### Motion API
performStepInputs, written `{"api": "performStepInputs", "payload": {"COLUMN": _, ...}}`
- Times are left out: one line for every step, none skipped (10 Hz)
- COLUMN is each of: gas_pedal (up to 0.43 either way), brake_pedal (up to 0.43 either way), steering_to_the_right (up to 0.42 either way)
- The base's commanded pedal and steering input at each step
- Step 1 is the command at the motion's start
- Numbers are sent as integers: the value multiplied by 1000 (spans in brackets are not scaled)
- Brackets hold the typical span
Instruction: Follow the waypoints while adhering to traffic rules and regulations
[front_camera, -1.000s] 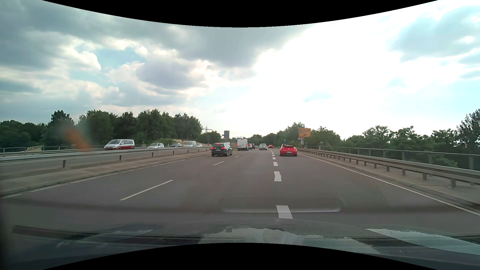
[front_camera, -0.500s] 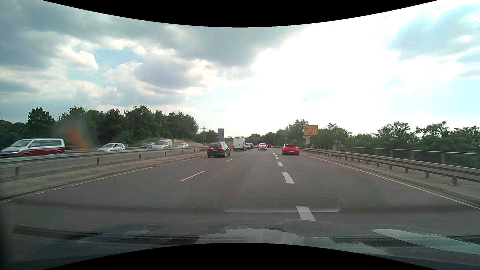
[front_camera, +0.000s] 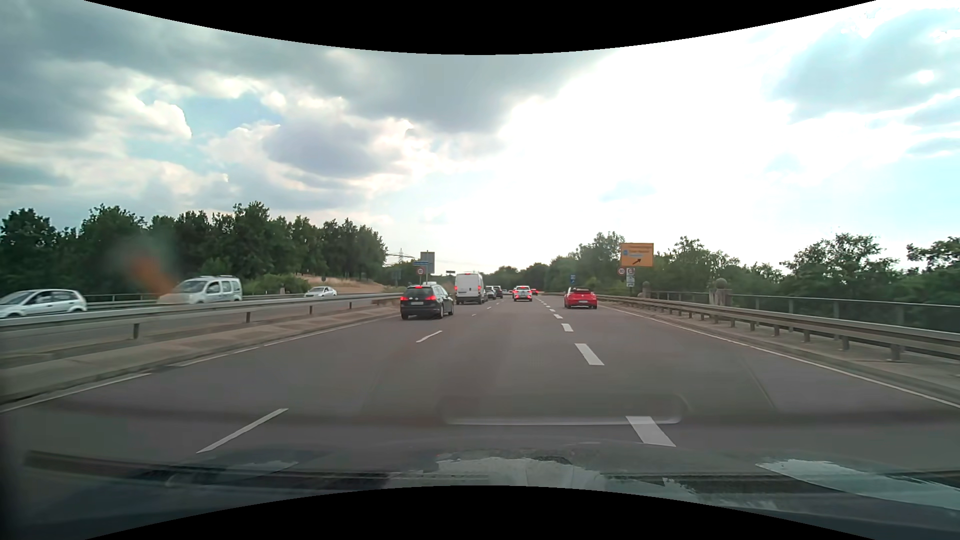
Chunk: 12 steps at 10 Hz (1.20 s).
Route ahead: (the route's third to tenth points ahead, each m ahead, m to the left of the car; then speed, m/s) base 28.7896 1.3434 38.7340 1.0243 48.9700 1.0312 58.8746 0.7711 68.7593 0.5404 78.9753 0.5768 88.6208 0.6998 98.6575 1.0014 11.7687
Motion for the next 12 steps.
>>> {"api": "performStepInputs", "payload": {"gas_pedal": 0, "brake_pedal": 177, "steering_to_the_right": 11}}
{"api": "performStepInputs", "payload": {"gas_pedal": 0, "brake_pedal": 183, "steering_to_the_right": 11}}
{"api": "performStepInputs", "payload": {"gas_pedal": 0, "brake_pedal": 189, "steering_to_the_right": 12}}
{"api": "performStepInputs", "payload": {"gas_pedal": 0, "brake_pedal": 189, "steering_to_the_right": 12}}
{"api": "performStepInputs", "payload": {"gas_pedal": 0, "brake_pedal": 195, "steering_to_the_right": 12}}
{"api": "performStepInputs", "payload": {"gas_pedal": 0, "brake_pedal": 201, "steering_to_the_right": 12}}
{"api": "performStepInputs", "payload": {"gas_pedal": 0, "brake_pedal": 201, "steering_to_the_right": 12}}
{"api": "performStepInputs", "payload": {"gas_pedal": 0, "brake_pedal": 201, "steering_to_the_right": 12}}
{"api": "performStepInputs", "payload": {"gas_pedal": 0, "brake_pedal": 207, "steering_to_the_right": 12}}
{"api": "performStepInputs", "payload": {"gas_pedal": 0, "brake_pedal": 207, "steering_to_the_right": 12}}
{"api": "performStepInputs", "payload": {"gas_pedal": 0, "brake_pedal": 213, "steering_to_the_right": 12}}
{"api": "performStepInputs", "payload": {"gas_pedal": 0, "brake_pedal": 220, "steering_to_the_right": 11}}
